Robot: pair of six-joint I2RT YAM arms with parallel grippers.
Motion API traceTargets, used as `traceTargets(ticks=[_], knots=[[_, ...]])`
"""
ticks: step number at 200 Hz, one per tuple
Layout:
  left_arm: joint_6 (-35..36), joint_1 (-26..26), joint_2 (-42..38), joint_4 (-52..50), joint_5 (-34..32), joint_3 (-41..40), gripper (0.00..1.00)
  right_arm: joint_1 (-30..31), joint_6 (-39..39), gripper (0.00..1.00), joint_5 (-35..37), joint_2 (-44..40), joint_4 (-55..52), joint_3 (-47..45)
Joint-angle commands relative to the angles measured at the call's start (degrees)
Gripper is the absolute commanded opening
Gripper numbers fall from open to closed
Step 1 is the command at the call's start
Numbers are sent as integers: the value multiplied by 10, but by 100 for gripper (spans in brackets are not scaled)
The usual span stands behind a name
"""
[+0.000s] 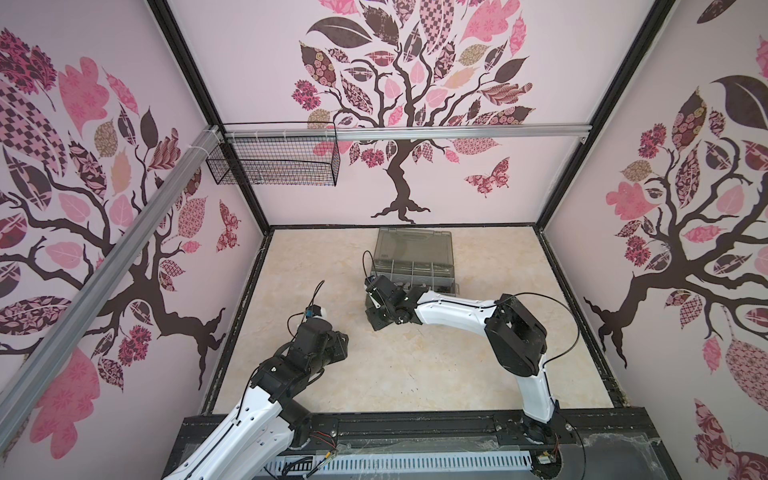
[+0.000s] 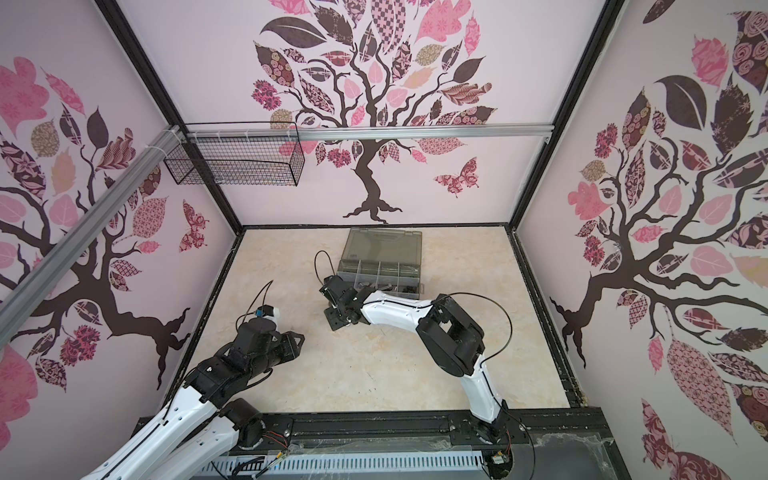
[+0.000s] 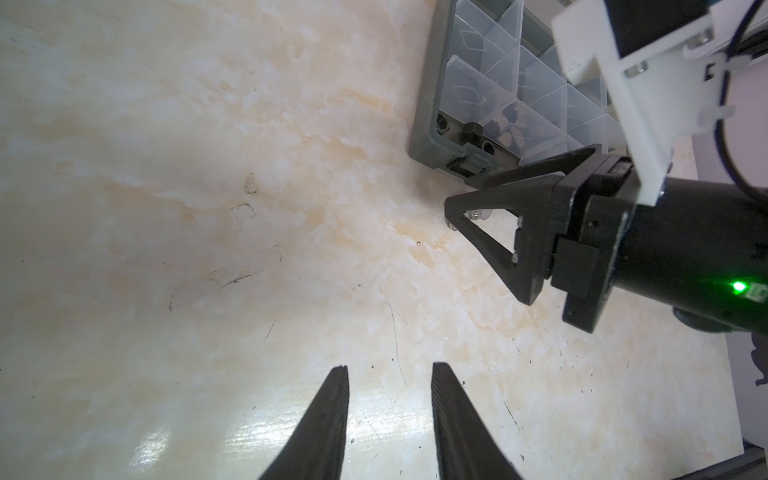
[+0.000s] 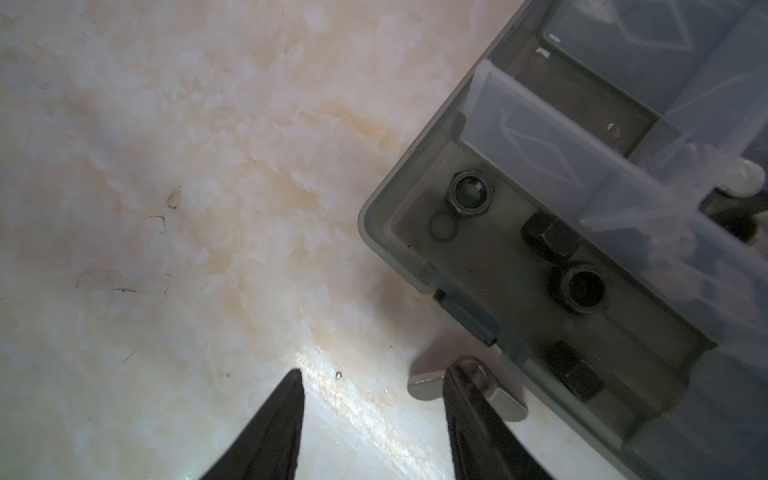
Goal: Sort the screws and nuts into containers
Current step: Move the nut to the center of the table.
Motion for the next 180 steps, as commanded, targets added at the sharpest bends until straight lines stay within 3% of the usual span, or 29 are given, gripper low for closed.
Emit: traceTargets(ticks=[1,67,180], knots=[[-8,3,-8,2,10,-13,37,5,-19,57,23,36,-14,22],[-12,3,-1,7,30,-13,36,6,-16,57,33,73,-26,46],[-16,3,-15,-14,28,-11,35,9,6,56,20,18,-4,-64]])
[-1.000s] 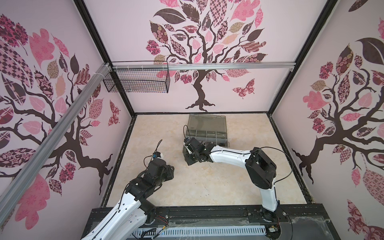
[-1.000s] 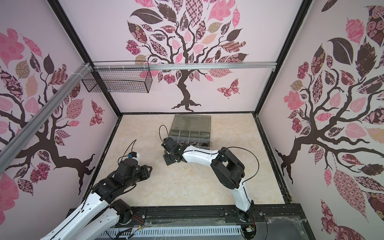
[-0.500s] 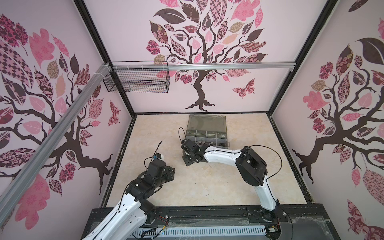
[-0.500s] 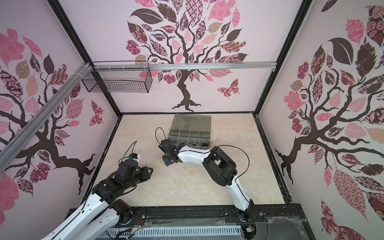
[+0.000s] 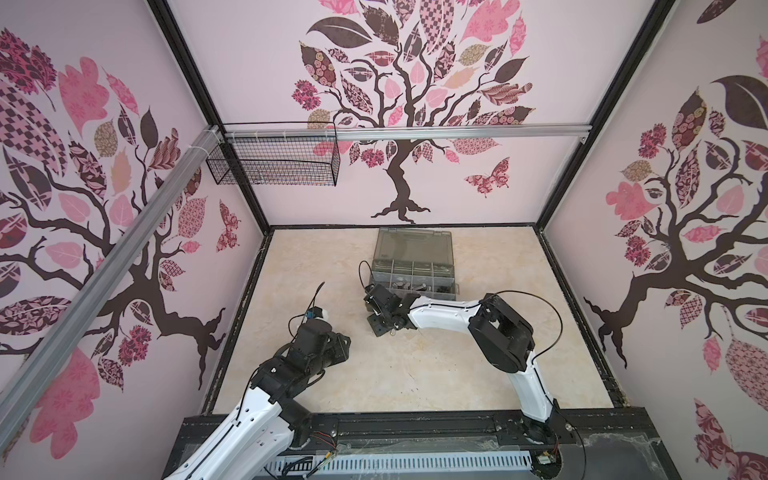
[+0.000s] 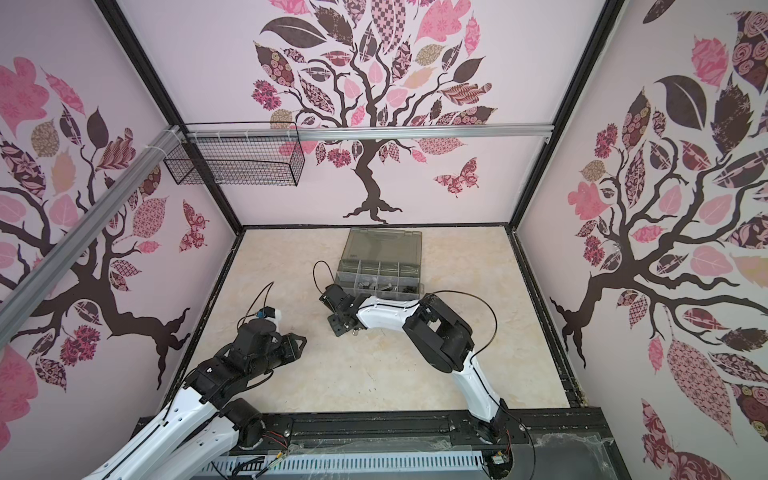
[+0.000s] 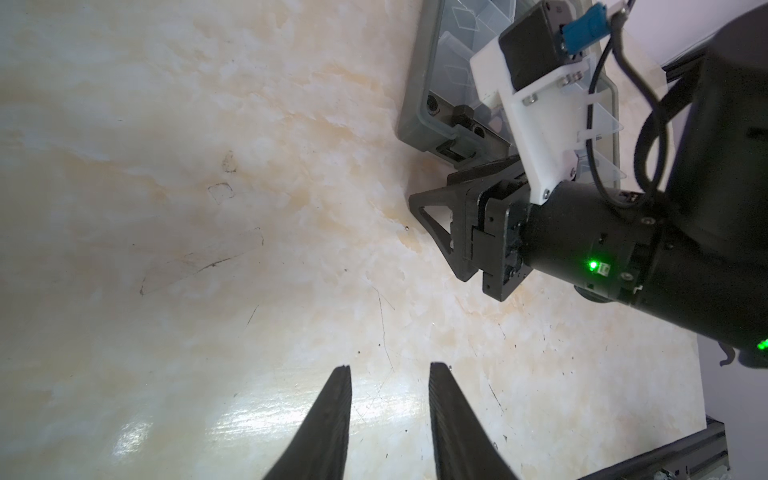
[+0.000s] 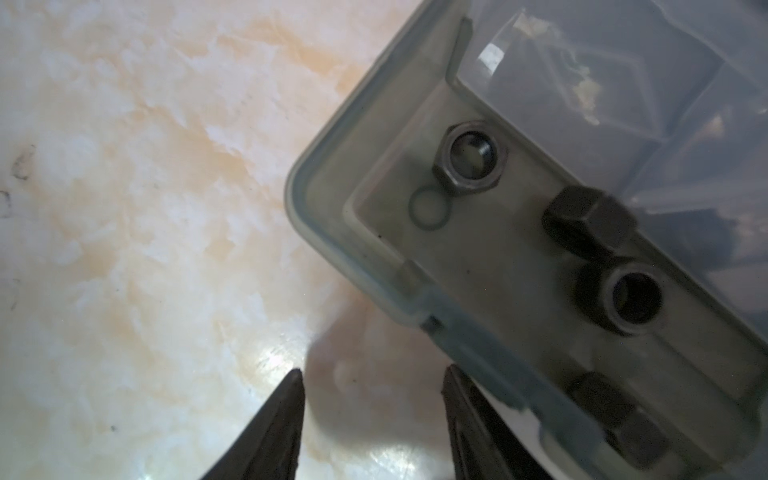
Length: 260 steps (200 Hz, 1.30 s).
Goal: Sort the screws and nuts into containers
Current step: Move the nut to the center of the table, then pick up the nut from the center of the table.
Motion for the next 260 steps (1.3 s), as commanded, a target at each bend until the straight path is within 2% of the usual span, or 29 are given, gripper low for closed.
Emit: traceTargets(ticks=[1,80,127,182,200,241,260], knots=[[-2,3,-11,-11,0,-9,35,3,15,56,-10,-24,-33,-40],[-12,3,-19,-8,7,-19,35,7,39,56,-16,-143,-19,-167],[-12,3,-25,-13,11,-16,35,8,31,57,-14,-191,-33,-197],[-19,3,-42,-20,9,-21,35,7,1,56,3,-195,-45,-202],[-19,3,-42,-21,10,-21,35,7,-3,53,7,-186,-50,-197],[-19,3,-45,-22,11,-21,35,7,-4,38,27,-174,-57,-191],[-19,3,-44,-21,10,-22,35,7,-5,35,35,-171,-64,-190]])
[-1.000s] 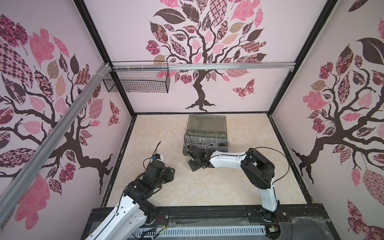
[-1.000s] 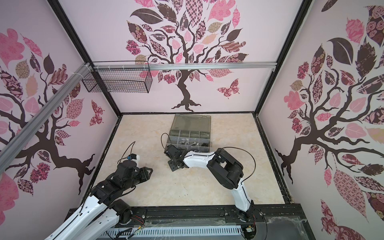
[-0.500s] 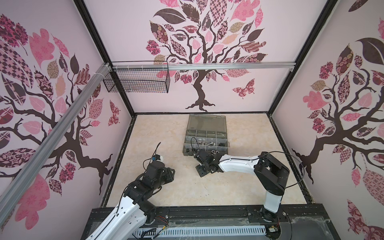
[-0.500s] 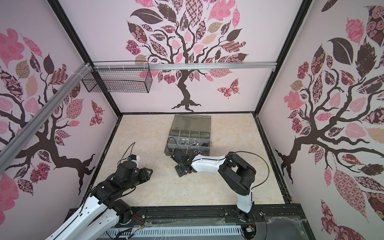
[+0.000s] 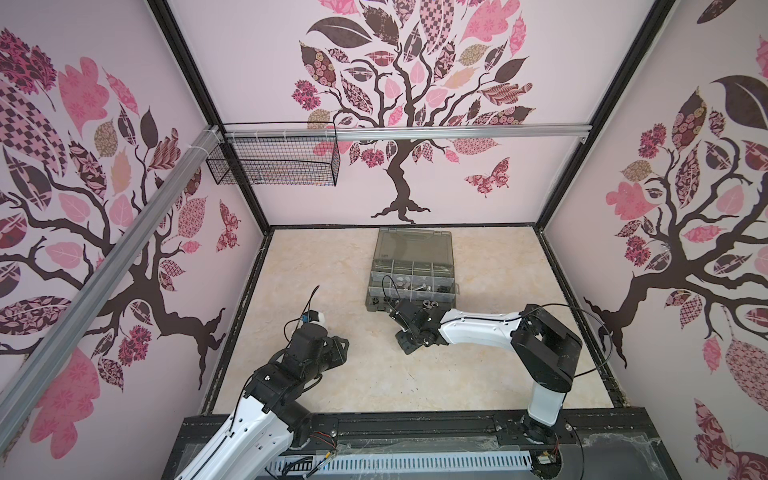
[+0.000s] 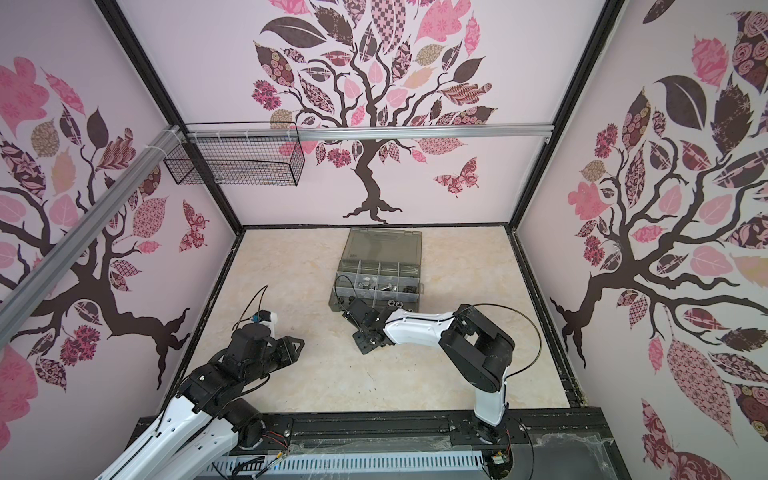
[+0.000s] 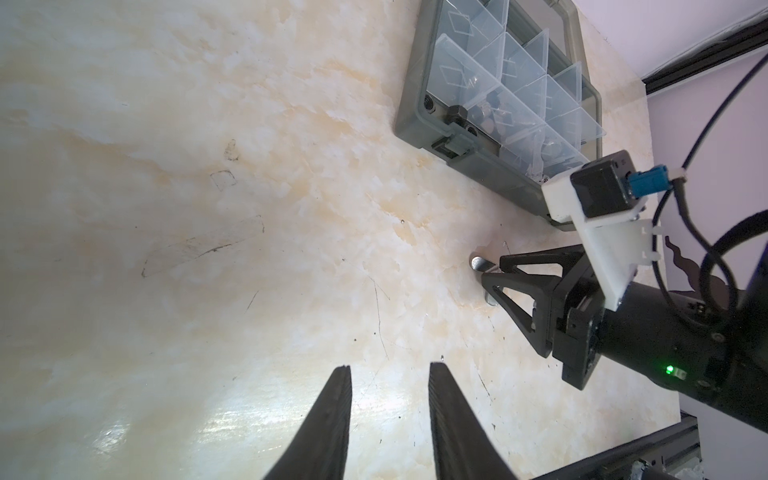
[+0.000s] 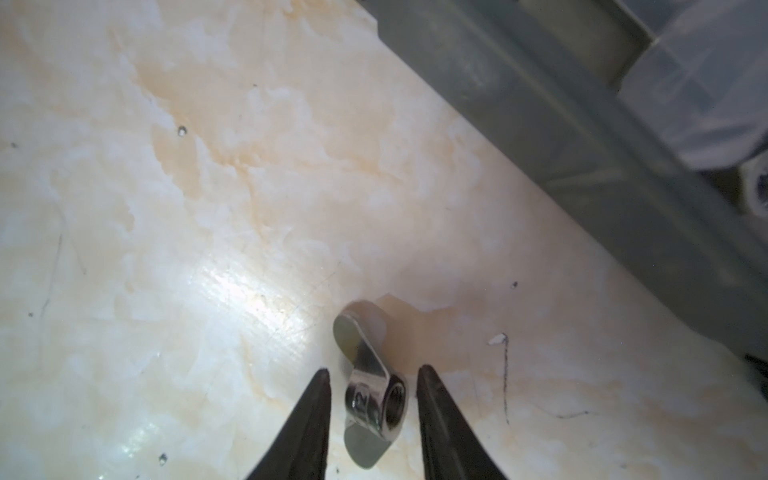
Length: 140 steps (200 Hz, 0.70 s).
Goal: Sort the screws and nuts into containers
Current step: Pick up the nut from the center of the table.
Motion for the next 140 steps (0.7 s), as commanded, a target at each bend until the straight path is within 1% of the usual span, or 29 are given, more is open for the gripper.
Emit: traceTargets(ticks=[1,23,70,110,140], knots=[[-2,3,-4,1,4,-15,35,3,-3,34,22,3,-23,15],[-2,3,-4,2,4,-15,35,3,-5,32,27,3,-25,10],[-2,3,-3,5,5,-15,35,3,-6,33,31,12,-24,15],[-2,4,-5,3,4,-15,35,3,-5,23,25,22,-22,17],[-3,3,-3,4,4,-15,35,3,-3,20,28,25,-18,14]])
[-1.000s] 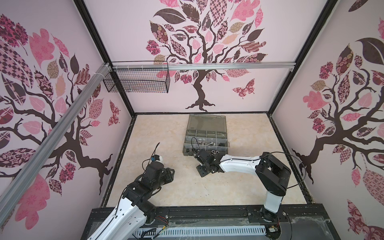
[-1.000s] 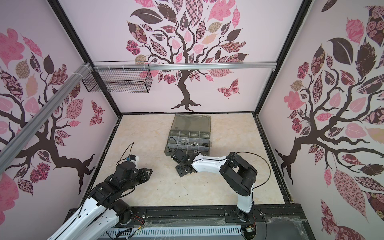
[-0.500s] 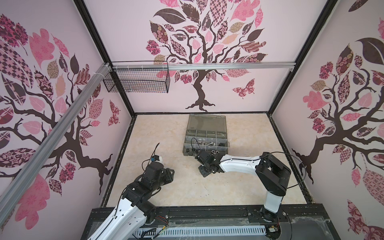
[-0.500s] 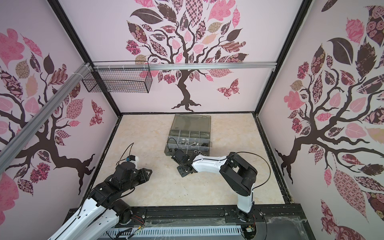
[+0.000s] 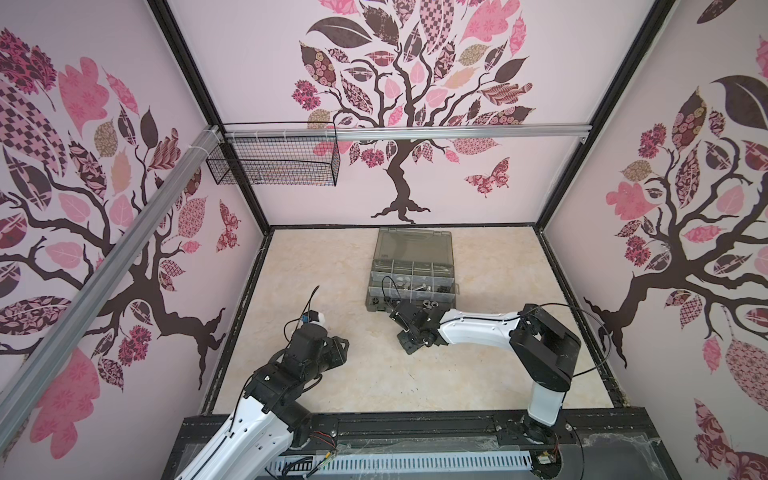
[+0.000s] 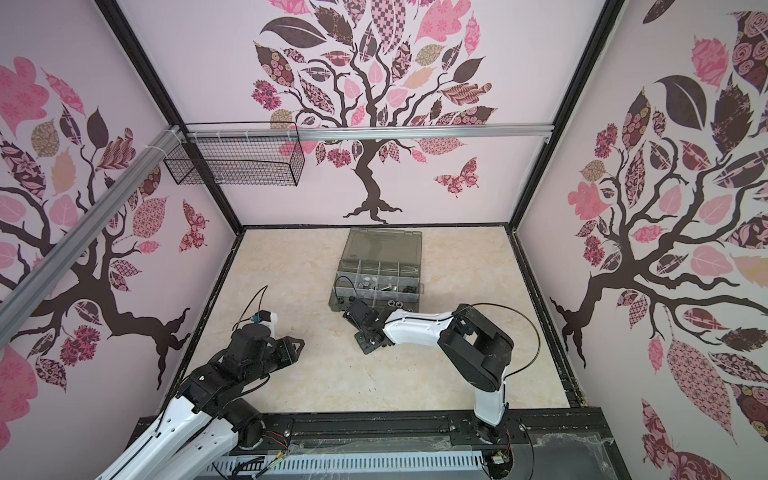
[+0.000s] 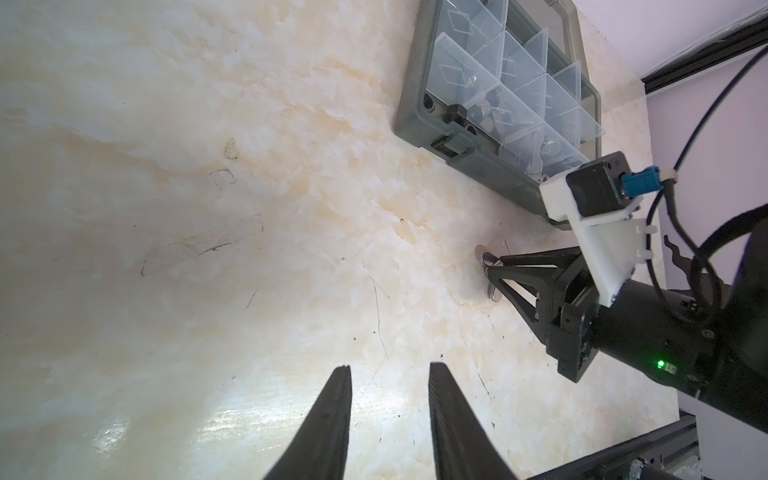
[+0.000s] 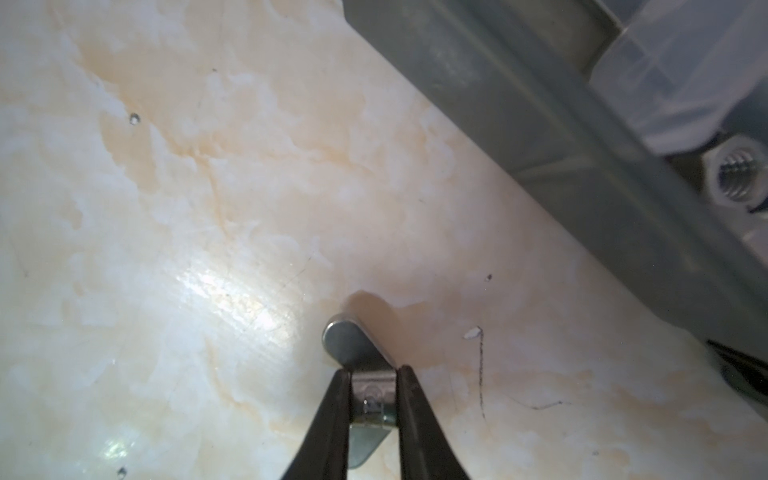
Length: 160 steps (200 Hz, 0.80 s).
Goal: Sort the screws and nuts into containers
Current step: Pick up the nut from the center of the table.
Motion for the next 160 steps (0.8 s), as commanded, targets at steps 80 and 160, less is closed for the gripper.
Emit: traceTargets(ticks=[80,160], knots=[[-4,3,-4,3,1,-15,35,4,-9,22,12,47,-12,23],[-5,3,-9,0,-1,-13,35,3,-20,16,26,14,-23,52]])
